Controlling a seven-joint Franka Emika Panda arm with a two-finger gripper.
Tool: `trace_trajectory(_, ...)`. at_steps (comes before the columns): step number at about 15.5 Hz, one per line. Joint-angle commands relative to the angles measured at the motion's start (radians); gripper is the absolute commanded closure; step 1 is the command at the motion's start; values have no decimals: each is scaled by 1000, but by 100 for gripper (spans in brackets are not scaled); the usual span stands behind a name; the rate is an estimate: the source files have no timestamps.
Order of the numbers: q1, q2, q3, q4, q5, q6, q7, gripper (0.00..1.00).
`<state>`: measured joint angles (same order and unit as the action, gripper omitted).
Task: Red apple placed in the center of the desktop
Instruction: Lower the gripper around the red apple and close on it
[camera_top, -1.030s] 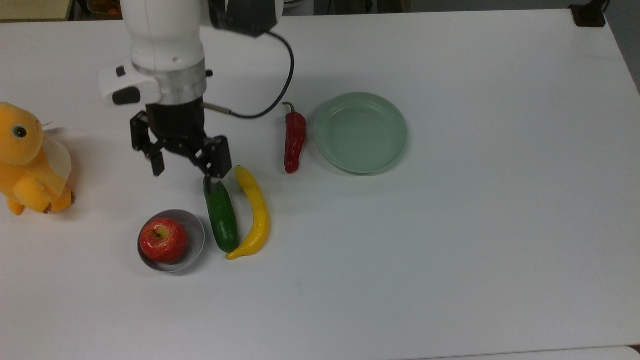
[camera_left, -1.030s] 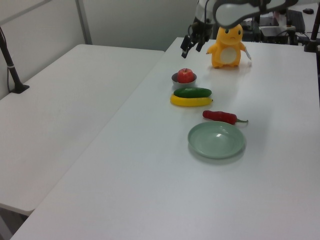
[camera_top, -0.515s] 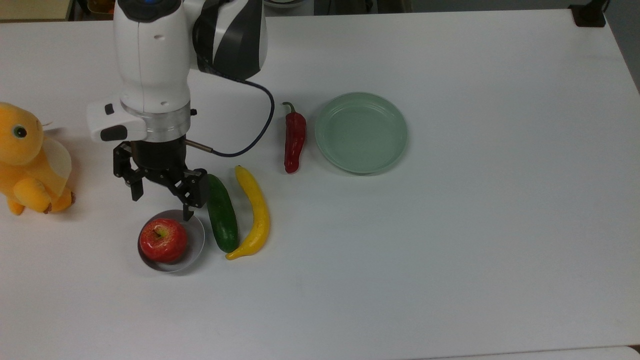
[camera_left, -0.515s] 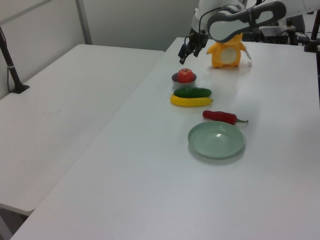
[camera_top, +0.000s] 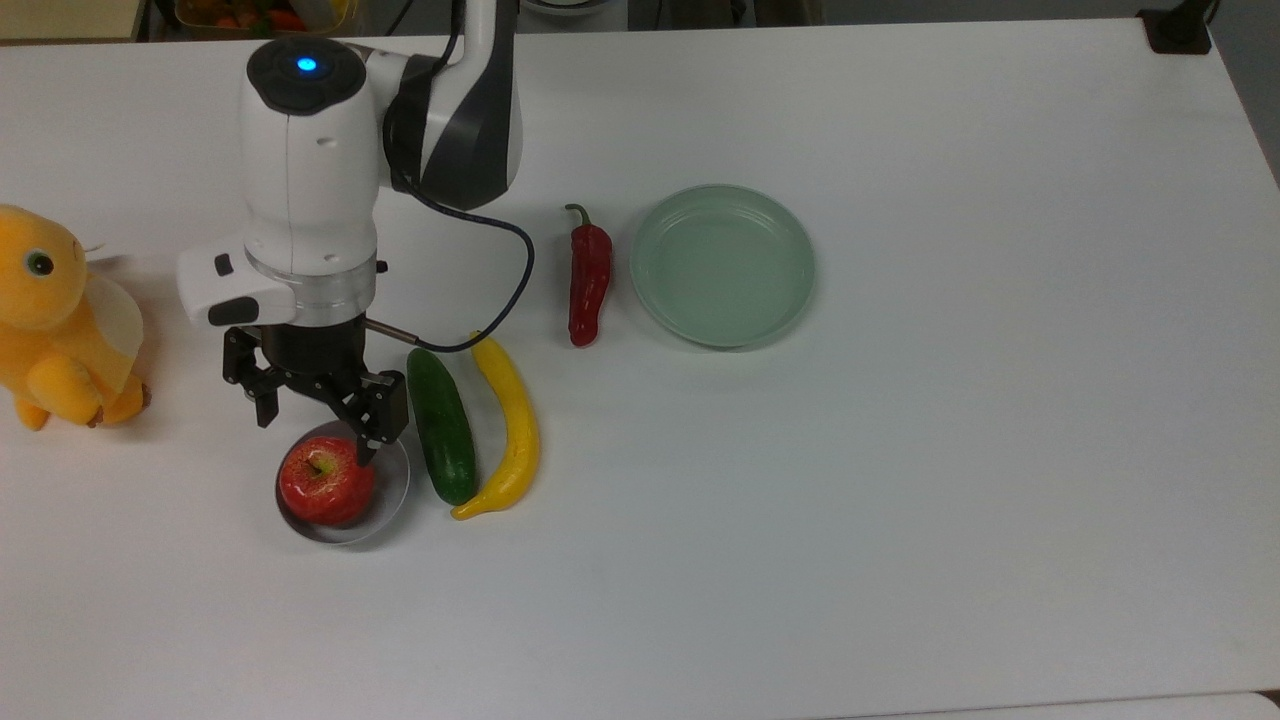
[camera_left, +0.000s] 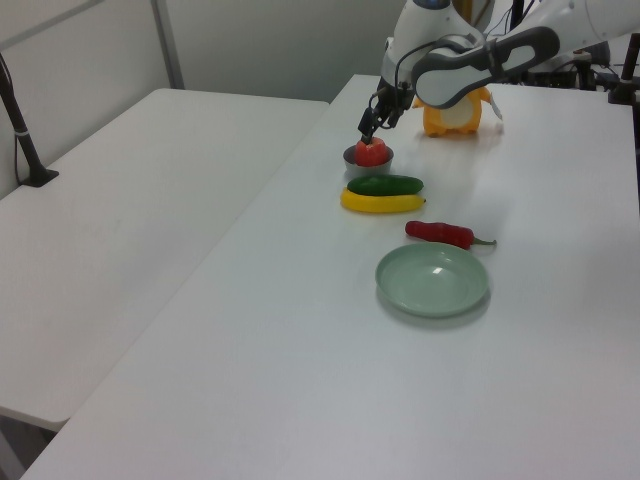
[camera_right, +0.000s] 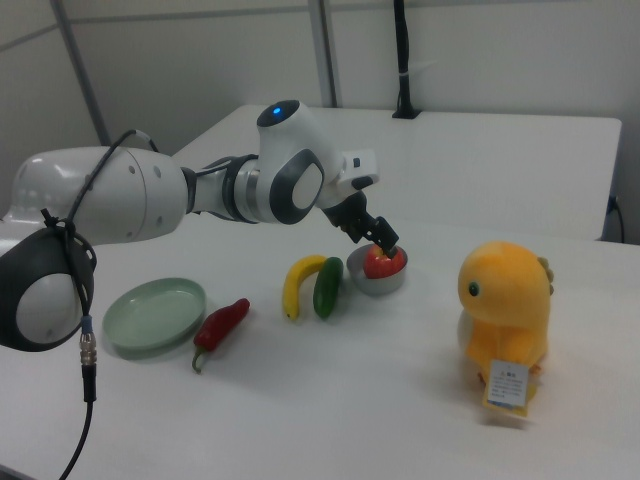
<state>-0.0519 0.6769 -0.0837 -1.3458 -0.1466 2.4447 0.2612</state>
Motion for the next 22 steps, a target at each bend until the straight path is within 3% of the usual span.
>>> trace_trajectory(1,6,50,-8,60,-28,11,24,0)
trace_trajectory(8,6,92,-8,65,-54,80,24,2)
trace_trajectory(10,6,95,-7,65,-62,85,24,17)
trace_trajectory(12,6,95,-5,65,-62,83,24,18)
trace_trajectory(13,6,95,-5,63,-62,83,24,29)
trace_trajectory(15,6,93,-4,63,-62,83,26,68)
trace_trajectory(16,6,93,-2,63,-62,83,26,77)
trace_trajectory(22,4,84,1,62,-61,83,44,77)
